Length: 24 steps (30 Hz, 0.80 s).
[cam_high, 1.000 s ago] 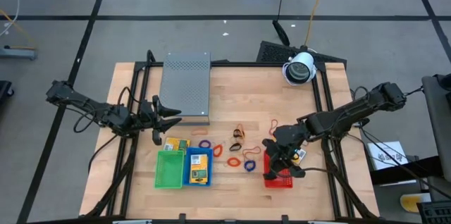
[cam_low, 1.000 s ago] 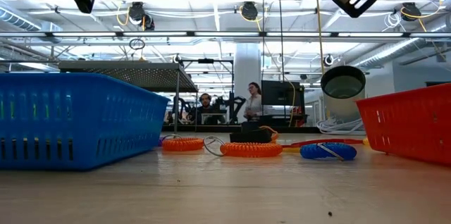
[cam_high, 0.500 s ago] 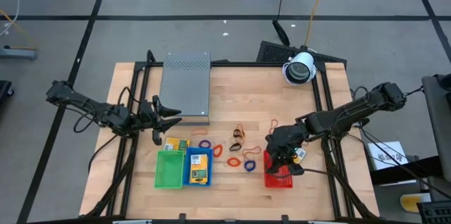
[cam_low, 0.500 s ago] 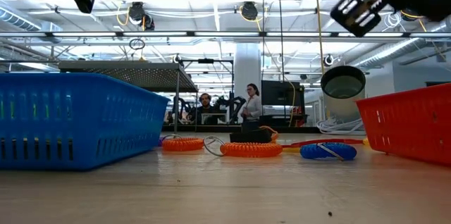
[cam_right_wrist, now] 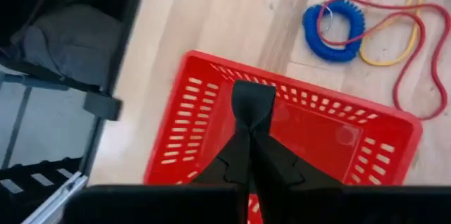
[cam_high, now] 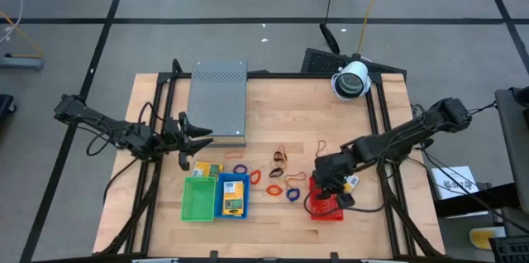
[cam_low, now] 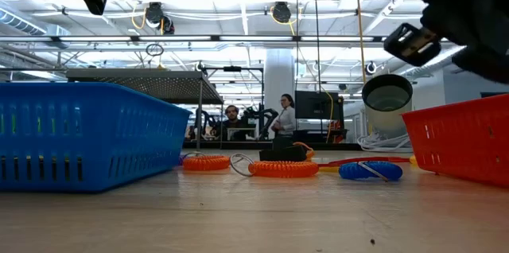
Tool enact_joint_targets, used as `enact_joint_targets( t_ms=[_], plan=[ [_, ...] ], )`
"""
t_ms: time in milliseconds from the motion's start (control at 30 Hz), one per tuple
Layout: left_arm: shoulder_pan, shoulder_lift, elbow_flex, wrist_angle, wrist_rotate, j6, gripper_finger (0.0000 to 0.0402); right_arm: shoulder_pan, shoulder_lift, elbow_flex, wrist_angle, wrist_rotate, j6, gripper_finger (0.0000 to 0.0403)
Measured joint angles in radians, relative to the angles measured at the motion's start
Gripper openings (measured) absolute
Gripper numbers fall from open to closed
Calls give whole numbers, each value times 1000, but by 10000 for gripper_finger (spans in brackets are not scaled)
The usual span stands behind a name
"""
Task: Pick & Place Office Desk Supplies
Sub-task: Put the black rubber band into the red bin
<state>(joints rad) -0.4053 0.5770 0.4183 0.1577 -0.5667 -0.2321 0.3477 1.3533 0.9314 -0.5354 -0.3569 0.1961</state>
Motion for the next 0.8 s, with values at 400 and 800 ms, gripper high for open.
enact_joint_targets(
  t_ms=[400, 800],
  plan=[
    [0, 0, 0, -12, 0, 1, 145, 1, 18, 0, -26, 19, 54, 115],
    [7, 0, 0, 6, -19, 140, 145, -32, 18, 0, -26, 169, -32, 188]
  ],
)
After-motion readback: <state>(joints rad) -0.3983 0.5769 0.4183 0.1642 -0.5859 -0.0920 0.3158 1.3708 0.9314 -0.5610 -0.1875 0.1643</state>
